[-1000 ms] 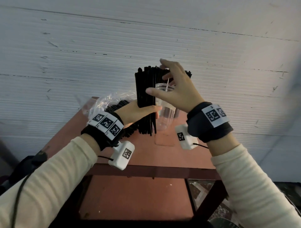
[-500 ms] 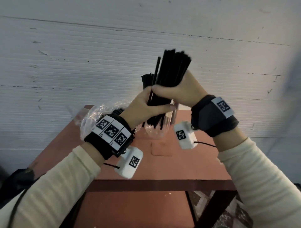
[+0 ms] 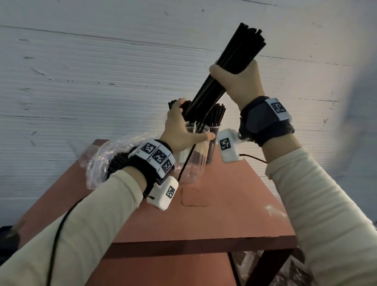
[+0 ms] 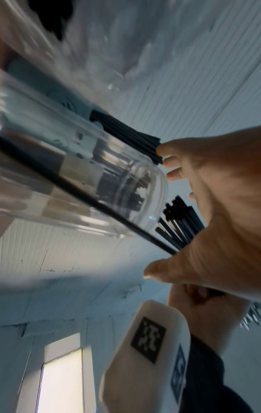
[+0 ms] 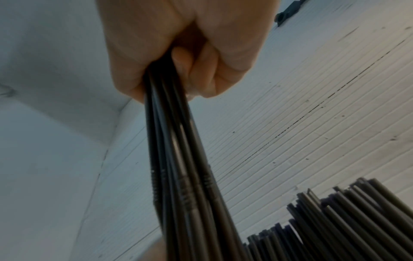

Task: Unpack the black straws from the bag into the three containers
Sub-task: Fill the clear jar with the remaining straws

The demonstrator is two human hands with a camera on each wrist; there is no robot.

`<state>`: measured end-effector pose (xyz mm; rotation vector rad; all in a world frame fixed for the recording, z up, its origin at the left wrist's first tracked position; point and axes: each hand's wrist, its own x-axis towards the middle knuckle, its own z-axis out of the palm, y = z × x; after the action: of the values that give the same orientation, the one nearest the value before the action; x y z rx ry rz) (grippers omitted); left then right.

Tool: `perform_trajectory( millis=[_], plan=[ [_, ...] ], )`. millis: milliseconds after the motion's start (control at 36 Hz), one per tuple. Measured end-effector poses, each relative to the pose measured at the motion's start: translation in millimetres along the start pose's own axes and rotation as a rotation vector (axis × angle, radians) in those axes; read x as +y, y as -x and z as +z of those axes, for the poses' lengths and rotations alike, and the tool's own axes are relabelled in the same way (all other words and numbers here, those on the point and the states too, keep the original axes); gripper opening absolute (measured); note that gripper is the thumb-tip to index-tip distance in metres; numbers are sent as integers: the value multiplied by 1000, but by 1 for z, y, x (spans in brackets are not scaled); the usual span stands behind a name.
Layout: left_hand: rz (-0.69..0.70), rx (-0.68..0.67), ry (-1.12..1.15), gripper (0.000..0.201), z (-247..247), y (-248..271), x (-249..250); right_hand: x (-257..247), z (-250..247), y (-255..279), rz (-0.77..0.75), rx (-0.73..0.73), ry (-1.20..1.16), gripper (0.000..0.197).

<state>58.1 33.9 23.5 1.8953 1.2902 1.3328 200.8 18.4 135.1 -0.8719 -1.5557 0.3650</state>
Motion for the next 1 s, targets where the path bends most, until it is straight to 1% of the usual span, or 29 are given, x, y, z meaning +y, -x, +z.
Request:
perform_trajectory(
  millis=[83, 167, 250, 389, 472, 555, 611, 667, 722, 778, 917, 972, 1000],
  plan=[
    [-135, -103, 24, 132, 1, -1, -13, 5, -2, -4, 3, 34, 8, 11],
    [-186, -176, 31, 127, 1, -2, -21, 10, -2, -6, 2, 50, 15, 13],
    [-192, -184, 13, 117, 2, -3, -26, 19, 1, -7, 25, 19, 40, 18],
    [-139, -164, 8, 105, 3, -1, -32, 38, 10, -6, 77, -111, 112, 25],
    [-106, -132, -13, 99, 3, -1, -38, 48, 18, -6, 147, -203, 187, 34],
    [-78, -124, -3, 96, 3, -1, -44, 57, 25, -4, 259, -327, 292, 32],
    [-66, -122, 9, 97, 4, -1, -47, 61, 27, 0, 323, -427, 352, 33],
    [-60, -125, 20, 102, 5, -2, -51, 64, 29, 4, 352, -516, 390, 34],
    [-45, -123, 39, 106, 7, -1, -54, 65, 29, 9, 366, -563, 390, 36],
    [-36, -118, 62, 110, 8, 0, -54, 66, 28, 10, 383, -567, 383, 45],
    [-21, -129, 76, 108, 10, -4, -56, 68, 16, 15, 390, -532, 290, 62],
    [-23, -127, 66, 109, 10, -3, -57, 64, 11, 19, 362, -502, 294, 58],
    [-27, -126, 62, 109, 9, -3, -57, 63, 8, 21, 341, -475, 324, 63]
  ],
)
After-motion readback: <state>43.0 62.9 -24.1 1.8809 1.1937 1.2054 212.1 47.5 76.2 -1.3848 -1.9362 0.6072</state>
